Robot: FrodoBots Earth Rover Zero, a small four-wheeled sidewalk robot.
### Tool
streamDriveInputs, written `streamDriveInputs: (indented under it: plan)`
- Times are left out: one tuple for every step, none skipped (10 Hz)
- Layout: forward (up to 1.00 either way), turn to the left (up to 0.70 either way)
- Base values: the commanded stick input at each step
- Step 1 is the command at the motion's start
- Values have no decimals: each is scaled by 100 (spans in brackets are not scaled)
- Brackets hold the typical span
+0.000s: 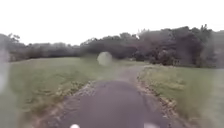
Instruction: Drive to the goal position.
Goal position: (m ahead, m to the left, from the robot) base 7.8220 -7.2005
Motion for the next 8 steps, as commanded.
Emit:
streamDriveInputs:
  plan:
    - [70,0]
    - [70,0]
    - [70,0]
    - [70,0]
    - [70,0]
    - [70,0]
    - [70,0]
    - [70,0]
